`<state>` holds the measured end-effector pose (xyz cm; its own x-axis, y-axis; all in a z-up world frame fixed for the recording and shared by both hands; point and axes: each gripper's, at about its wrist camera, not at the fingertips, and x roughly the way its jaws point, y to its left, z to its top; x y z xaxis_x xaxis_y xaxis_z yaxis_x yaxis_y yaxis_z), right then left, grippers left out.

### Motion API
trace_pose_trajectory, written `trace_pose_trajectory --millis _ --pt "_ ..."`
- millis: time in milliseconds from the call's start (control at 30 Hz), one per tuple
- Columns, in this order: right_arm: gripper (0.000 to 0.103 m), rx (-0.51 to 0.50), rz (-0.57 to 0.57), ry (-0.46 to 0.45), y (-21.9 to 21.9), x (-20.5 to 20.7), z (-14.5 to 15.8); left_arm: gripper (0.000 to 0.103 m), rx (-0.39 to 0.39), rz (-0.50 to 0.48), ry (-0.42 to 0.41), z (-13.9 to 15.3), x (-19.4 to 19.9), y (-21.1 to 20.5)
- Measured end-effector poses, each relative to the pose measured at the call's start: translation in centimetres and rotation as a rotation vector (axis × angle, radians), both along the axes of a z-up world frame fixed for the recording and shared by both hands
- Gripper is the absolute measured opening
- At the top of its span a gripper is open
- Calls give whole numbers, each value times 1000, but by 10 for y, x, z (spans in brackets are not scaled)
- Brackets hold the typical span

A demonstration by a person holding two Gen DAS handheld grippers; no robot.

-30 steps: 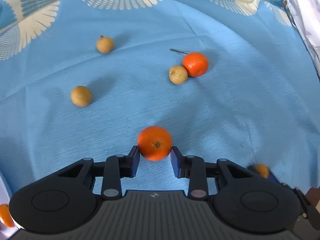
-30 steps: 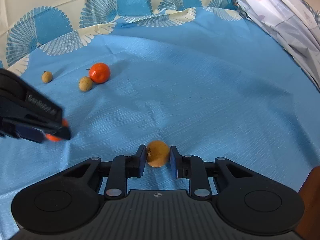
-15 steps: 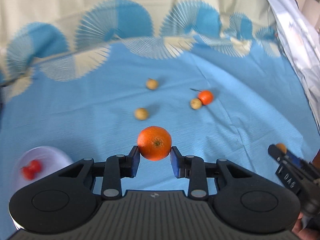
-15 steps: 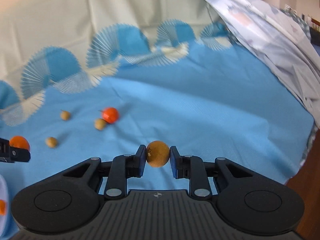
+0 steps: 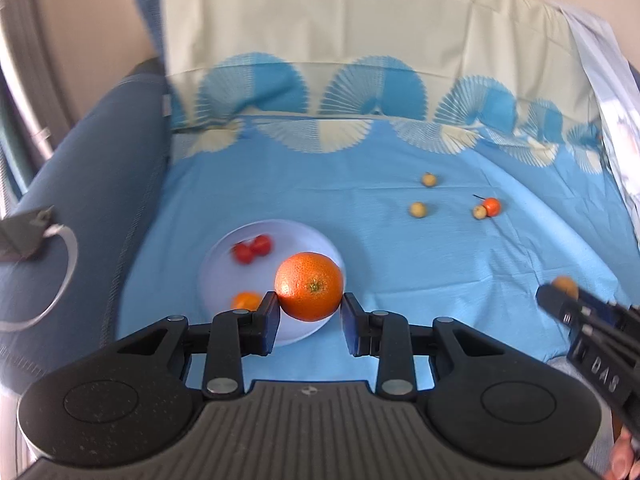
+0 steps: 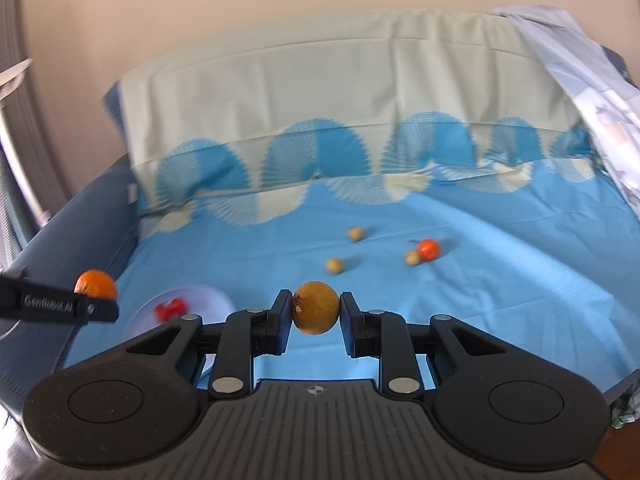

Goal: Organize fruits
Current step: 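Grasp an orange with the left gripper while the right gripper grasps a tan round fruit, then carry the orange and tan fruit over the plate and open both grippers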

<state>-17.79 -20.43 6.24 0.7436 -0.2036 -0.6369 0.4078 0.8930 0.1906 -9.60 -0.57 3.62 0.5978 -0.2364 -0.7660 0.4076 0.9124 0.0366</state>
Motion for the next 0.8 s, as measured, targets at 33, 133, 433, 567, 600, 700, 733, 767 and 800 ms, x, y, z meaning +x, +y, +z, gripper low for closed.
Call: trace_pose_trajectory --millis 33,133,433,567,600,700,733,767,800 --pt "27 1 21 4 11 -4 3 37 -6 10 -4 3 -6 12" --pt "27 -6 74 21 40 -16 9 37 -30 37 -10 8 -21 42" --pt "27 -45 224 40 90 -25 18 37 -73 123 6 3 -43 93" --pt "27 -48 248 42 97 -18 17 37 -67 132 8 0 -40 100" --pt "27 -45 250 47 98 -17 16 37 -70 136 9 -1 -38 101" --pt "27 -38 247 59 96 -12 11 37 -70 140 14 -2 -32 101" --pt "27 -36 245 64 96 -10 10 37 -68 141 14 -3 -31 100" --pt "27 -33 244 69 95 -8 8 37 -68 139 15 -3 -29 100" --pt "27 -32 244 73 95 -6 7 37 -68 141 18 -4 -26 99"
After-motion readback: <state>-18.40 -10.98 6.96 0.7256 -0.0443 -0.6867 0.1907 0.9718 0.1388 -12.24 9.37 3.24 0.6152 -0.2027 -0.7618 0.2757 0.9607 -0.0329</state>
